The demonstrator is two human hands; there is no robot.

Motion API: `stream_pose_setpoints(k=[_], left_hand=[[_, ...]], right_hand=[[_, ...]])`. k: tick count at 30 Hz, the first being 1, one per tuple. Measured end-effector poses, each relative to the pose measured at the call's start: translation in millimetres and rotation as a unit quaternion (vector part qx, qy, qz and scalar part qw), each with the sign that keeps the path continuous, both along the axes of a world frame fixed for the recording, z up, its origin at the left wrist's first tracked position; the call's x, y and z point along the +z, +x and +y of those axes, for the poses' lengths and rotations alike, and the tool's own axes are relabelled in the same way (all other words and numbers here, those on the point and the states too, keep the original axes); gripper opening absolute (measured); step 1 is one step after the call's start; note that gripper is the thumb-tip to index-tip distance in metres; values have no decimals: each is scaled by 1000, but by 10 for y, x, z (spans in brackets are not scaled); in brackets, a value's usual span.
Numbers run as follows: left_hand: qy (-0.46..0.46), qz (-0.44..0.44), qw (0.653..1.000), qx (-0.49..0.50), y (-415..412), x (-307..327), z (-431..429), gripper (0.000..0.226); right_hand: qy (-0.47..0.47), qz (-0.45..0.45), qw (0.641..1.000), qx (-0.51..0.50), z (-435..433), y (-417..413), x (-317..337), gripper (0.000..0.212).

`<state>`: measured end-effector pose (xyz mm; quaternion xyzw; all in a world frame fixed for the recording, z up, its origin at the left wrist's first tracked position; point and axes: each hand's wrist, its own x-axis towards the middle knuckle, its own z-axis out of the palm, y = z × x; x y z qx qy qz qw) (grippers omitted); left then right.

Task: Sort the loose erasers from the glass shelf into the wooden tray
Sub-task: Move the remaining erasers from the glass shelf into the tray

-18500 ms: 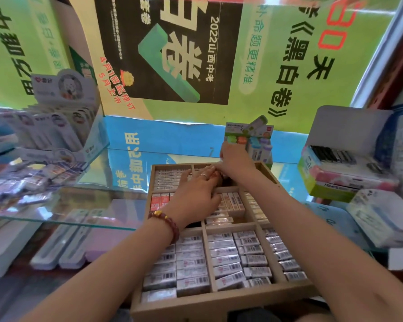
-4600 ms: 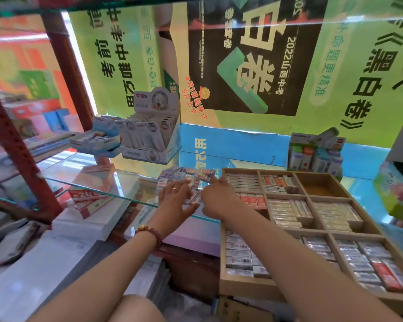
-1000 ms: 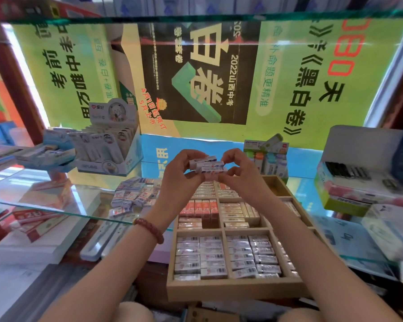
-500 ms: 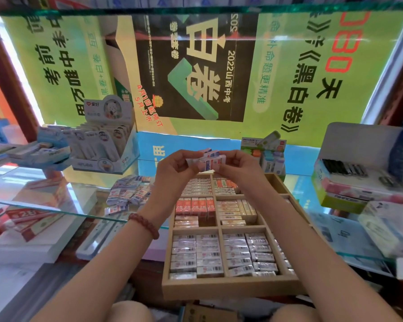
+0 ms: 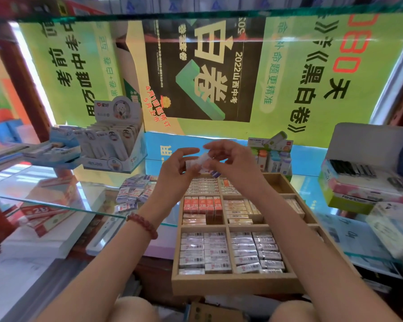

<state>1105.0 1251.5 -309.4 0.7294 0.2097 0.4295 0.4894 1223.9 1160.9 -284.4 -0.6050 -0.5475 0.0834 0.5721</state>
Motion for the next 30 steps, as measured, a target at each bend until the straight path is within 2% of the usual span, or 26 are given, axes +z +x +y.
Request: stream_pose_setpoints(k=[2, 4, 8, 10, 14, 19, 22, 25, 27, 30], left_hand=[[-4, 9, 1000, -23, 9, -2, -10, 18], [-51, 4, 997, -54, 9, -12, -14, 18], [-205, -50, 971, -109, 30, 13, -73, 27], [-234, -66, 963, -117, 49, 31, -99, 25], [-115, -12, 989, -95, 108, 3, -111, 15], [-91, -10, 995, -26, 382, -57, -126, 20], [2, 21, 1000, -9, 553, -115, -170, 20], [99, 66, 992, -38, 696, -195, -258, 16], [144, 123, 979, -72, 779, -283, -265, 25], [211, 225, 949, -67, 811, -397, -189, 41]], right_hand=[[-3, -95, 995, -32, 9, -36, -13, 11], [-8, -138, 989, -46, 10, -27, -20, 10], [-82, -189, 977, -51, -6, -11, -44, 27], [-116, -220, 966, -68, -23, -17, -57, 34], [-112, -243, 958, -102, -45, 17, -57, 33], [-171, -202, 962, -65, -132, 168, -85, 41], [-196, -131, 969, -69, -210, 311, -137, 42], [-268, 40, 961, -43, -330, 499, -182, 30], [-277, 104, 951, -94, -388, 657, -233, 27], [-252, 42, 923, -288, -372, 920, -337, 25]])
